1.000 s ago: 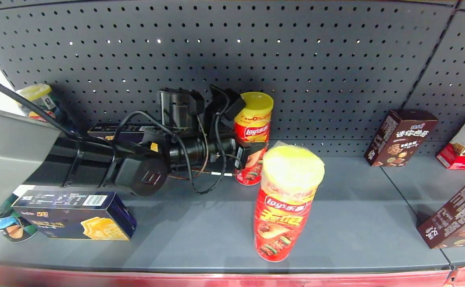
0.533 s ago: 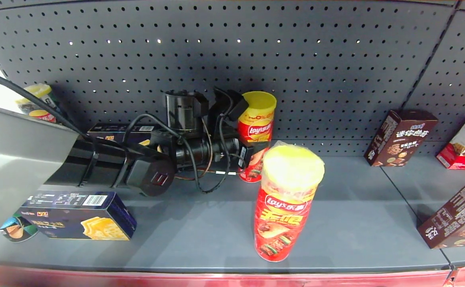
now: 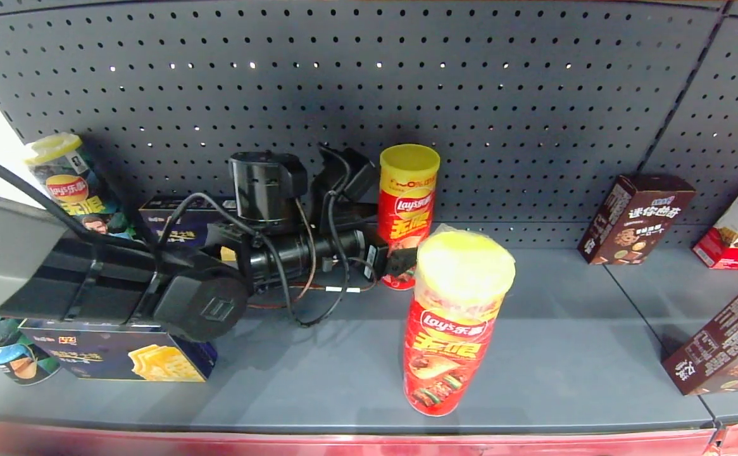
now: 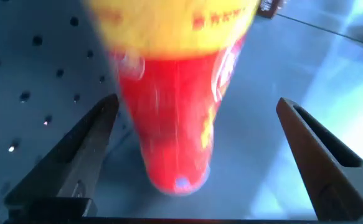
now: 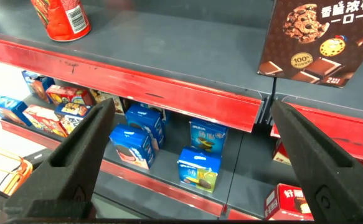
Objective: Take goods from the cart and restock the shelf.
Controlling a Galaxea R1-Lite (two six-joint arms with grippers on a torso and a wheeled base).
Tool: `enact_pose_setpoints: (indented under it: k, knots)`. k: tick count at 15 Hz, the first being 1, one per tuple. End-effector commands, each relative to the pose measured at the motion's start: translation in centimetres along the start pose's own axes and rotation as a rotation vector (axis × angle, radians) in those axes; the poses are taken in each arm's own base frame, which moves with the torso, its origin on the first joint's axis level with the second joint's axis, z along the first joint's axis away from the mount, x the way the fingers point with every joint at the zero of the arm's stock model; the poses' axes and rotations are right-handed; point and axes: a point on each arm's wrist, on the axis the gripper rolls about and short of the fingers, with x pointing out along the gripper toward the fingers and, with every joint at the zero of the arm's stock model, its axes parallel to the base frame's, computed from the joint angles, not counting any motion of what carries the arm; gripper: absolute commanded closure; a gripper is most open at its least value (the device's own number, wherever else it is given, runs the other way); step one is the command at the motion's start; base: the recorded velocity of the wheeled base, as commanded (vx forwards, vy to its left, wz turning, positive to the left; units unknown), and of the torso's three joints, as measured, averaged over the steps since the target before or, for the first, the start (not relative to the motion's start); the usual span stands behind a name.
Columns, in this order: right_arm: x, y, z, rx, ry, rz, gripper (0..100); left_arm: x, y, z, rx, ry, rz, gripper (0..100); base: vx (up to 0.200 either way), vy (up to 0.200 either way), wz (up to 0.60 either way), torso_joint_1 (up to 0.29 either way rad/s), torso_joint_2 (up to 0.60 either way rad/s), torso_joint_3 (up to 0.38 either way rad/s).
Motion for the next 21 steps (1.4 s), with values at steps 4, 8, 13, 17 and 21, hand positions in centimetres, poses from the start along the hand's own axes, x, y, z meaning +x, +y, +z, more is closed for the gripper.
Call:
enact_pose_setpoints:
  k: [4,8,13,17,21]
  knots:
    - [0.0,0.0,0.0,-0.001,0.002,0.001,0,-5.8,-1.5,0.8,0.003,0.01,0.118,0,0.0,0.0,0.0,0.0,0.0,0.0]
    - [0.0,0.0,0.0,0.001,0.002,0.001,0,-7.0,-1.2,0.4,-0.003,0.041,0.242,0,0.0,0.0,0.0,0.0,0.0,0.0]
    - [0.0,0.0,0.0,-0.001,0.002,0.001,0,-6.1,-0.6,-0.2,-0.006,0.064,0.286,0,0.0,0.0,0.0,0.0,0.0,0.0]
    - [0.0,0.0,0.0,-0.001,0.002,0.001,0,-3.8,0.4,-0.6,0.01,0.069,0.29,0,0.0,0.0,0.0,0.0,0.0,0.0]
    - [0.0,0.0,0.0,-0.001,0.002,0.001,0,-2.7,0.8,-0.9,0.016,0.074,0.303,0,0.0,0.0,0.0,0.0,0.0,0.0]
